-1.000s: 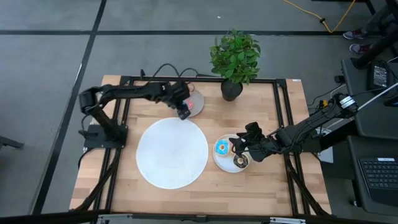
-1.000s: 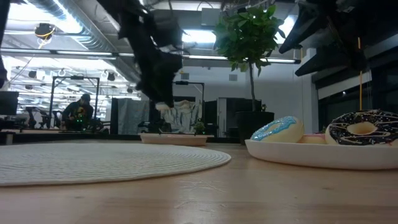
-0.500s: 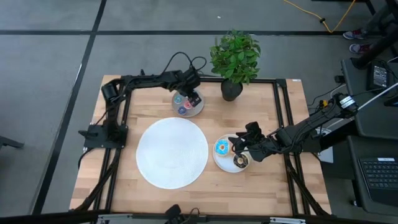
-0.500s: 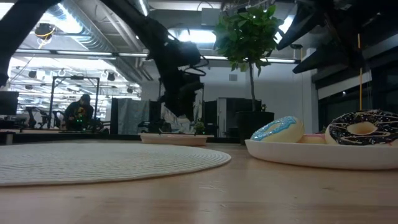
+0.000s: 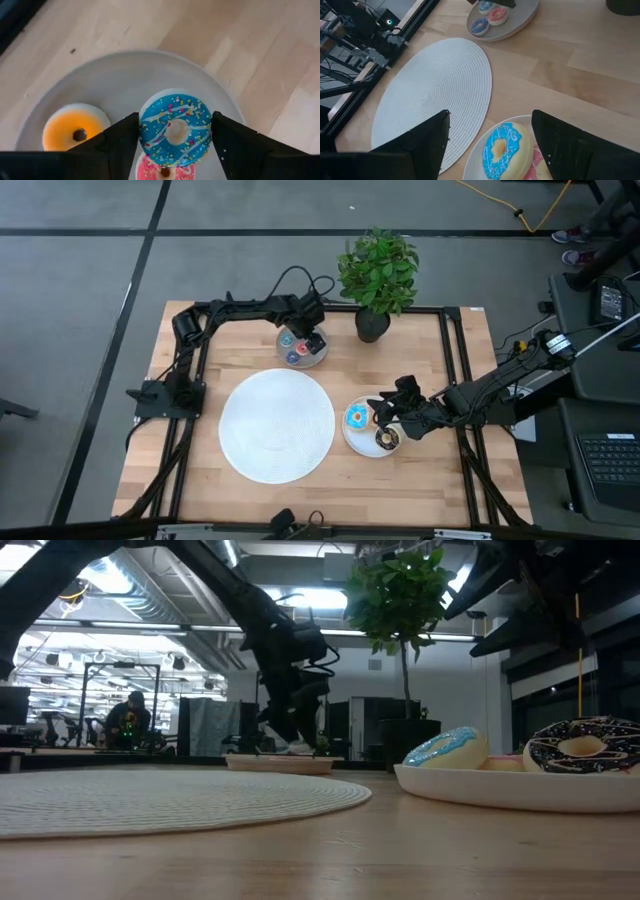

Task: Pick & Place donuts
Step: Put the small blue donut on the brown plate, then return to Home Position

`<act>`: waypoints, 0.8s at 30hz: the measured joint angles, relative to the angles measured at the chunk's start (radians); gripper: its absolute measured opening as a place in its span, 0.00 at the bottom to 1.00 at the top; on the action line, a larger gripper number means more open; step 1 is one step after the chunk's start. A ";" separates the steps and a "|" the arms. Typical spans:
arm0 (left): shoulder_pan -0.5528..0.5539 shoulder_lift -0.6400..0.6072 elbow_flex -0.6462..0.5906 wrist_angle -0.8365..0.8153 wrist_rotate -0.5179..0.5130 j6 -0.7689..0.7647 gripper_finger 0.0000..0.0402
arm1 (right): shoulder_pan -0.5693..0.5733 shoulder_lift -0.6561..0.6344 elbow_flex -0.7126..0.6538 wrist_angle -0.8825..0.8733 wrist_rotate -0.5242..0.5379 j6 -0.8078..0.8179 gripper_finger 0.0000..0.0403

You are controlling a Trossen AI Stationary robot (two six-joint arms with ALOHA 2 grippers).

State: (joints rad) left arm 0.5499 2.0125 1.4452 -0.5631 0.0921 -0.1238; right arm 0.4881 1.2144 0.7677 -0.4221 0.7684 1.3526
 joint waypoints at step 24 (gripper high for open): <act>-0.066 -0.035 -0.001 -0.120 -0.013 0.047 0.69 | 0.000 0.000 0.000 -0.017 -0.002 -0.008 0.70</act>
State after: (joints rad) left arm 0.4837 1.9780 1.4445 -0.6834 0.0788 -0.0763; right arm 0.4881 1.2144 0.7677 -0.4392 0.7666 1.3446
